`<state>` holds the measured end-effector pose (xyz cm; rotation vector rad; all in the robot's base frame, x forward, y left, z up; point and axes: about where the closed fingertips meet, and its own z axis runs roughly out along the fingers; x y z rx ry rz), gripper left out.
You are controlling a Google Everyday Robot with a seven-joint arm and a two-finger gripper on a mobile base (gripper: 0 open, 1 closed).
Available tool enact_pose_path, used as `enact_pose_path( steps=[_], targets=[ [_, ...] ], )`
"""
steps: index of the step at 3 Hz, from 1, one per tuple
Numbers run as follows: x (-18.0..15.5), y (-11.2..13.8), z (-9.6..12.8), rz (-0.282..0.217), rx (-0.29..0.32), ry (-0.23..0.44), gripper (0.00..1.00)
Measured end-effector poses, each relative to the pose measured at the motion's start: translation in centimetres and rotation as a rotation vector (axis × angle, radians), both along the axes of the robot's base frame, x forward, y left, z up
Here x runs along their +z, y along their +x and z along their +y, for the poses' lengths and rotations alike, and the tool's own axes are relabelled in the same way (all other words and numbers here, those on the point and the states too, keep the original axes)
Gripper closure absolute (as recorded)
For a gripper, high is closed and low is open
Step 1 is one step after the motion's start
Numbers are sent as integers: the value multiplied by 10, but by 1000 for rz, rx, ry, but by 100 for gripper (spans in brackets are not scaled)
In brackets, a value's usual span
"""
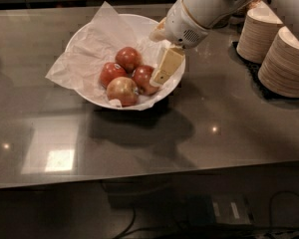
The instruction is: Pick apple from white bowl
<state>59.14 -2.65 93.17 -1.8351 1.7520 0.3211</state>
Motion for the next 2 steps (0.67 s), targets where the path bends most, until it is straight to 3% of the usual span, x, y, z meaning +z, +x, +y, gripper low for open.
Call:
enact_pose_path(
  steps=[2],
  targets=[
    [-9,4,5,12,7,-6,29]
  ],
)
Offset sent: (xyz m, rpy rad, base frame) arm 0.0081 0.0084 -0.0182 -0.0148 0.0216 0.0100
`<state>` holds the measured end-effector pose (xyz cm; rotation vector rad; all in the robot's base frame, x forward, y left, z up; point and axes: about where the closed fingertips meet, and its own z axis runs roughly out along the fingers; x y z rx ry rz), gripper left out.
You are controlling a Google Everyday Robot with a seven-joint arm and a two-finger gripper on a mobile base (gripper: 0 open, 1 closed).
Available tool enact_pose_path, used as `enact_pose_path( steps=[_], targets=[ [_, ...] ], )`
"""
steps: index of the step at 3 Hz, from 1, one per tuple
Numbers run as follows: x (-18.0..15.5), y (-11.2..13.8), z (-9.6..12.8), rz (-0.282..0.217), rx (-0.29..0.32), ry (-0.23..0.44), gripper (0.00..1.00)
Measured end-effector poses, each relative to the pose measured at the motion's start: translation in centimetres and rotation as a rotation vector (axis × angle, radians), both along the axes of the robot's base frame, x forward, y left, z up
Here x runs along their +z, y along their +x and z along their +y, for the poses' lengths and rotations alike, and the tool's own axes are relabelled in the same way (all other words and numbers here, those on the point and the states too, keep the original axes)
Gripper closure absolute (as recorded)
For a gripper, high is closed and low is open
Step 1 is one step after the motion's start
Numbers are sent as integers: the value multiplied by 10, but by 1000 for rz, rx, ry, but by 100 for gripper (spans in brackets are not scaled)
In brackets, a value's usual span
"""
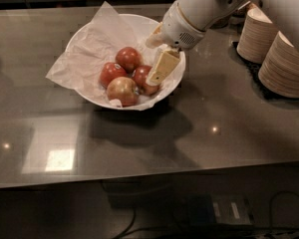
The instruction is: Pick apple from white bowl
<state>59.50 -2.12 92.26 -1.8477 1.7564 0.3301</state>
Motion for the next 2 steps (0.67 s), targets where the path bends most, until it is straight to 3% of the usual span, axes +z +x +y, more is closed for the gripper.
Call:
enact_pose_path(
  steps=[2],
  targets=[
    [-18,8,5,0,-3,-25,31]
  ],
)
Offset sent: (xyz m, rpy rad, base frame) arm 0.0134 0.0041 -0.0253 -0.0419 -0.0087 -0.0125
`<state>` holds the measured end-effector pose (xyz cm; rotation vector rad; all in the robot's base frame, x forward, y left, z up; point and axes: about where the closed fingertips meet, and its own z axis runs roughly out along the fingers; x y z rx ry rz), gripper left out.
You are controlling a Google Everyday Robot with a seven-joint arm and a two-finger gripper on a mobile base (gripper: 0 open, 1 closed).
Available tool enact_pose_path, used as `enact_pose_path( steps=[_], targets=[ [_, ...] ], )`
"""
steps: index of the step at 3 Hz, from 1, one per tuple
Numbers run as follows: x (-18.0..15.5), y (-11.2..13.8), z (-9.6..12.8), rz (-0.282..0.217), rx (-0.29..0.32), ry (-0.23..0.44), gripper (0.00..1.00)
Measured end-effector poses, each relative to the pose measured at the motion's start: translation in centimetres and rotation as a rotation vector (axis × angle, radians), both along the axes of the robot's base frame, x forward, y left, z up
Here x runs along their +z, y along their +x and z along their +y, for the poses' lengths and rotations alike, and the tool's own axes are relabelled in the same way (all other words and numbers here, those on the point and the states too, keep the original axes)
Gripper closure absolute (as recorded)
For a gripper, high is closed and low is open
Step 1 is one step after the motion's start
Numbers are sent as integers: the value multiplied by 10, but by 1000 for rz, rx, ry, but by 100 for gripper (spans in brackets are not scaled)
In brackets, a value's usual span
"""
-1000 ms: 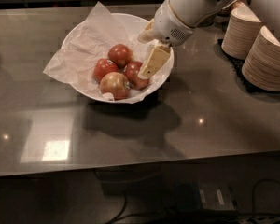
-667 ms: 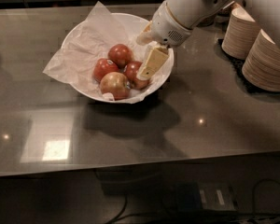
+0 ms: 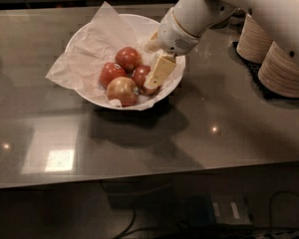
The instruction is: Pick apple from white bowl
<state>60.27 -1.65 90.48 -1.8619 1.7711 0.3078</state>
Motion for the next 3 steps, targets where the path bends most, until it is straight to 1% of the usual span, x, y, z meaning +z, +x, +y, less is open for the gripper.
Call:
enact_pose_path(
  steps=[1,2,3],
  targets=[
    [-9,3,1,-19,-17,-38,27],
    [-20,4,1,-19,-30,-55,27],
    [-27,6,-1,-14,-40,-52,27]
  ],
)
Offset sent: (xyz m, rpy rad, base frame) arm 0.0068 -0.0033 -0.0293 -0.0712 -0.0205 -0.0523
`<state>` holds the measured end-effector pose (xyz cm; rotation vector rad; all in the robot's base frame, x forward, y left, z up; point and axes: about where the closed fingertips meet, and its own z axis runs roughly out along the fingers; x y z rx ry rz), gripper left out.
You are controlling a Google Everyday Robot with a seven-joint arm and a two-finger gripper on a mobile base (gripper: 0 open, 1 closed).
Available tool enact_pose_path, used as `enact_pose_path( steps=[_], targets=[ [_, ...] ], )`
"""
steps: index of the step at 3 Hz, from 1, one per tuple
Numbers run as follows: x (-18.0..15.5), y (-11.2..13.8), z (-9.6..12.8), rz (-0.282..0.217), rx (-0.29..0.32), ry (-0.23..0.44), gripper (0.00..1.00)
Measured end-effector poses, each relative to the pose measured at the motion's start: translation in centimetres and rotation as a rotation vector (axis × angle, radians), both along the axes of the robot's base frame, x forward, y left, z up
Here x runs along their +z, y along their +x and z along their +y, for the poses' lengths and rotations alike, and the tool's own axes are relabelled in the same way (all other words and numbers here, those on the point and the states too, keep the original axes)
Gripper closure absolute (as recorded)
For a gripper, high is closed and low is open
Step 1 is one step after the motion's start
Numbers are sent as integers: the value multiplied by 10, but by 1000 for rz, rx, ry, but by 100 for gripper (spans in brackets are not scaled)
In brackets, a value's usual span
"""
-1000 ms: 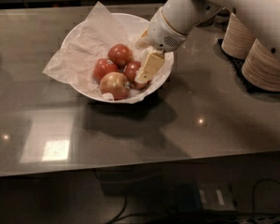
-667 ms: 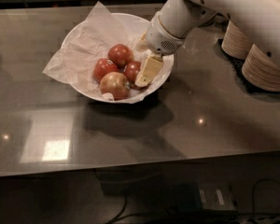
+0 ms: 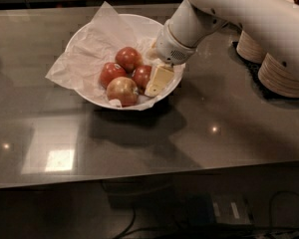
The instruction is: Pick apple from white bowl
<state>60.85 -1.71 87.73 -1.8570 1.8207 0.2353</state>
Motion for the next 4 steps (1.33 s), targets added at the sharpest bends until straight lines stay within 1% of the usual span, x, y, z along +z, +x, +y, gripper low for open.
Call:
enact_pose_path(
  steps=[3,4],
  targets=[
    [-17,2,-2,30,-23,25,27],
    [-20,2,-1,37,-26,29,46]
  ],
)
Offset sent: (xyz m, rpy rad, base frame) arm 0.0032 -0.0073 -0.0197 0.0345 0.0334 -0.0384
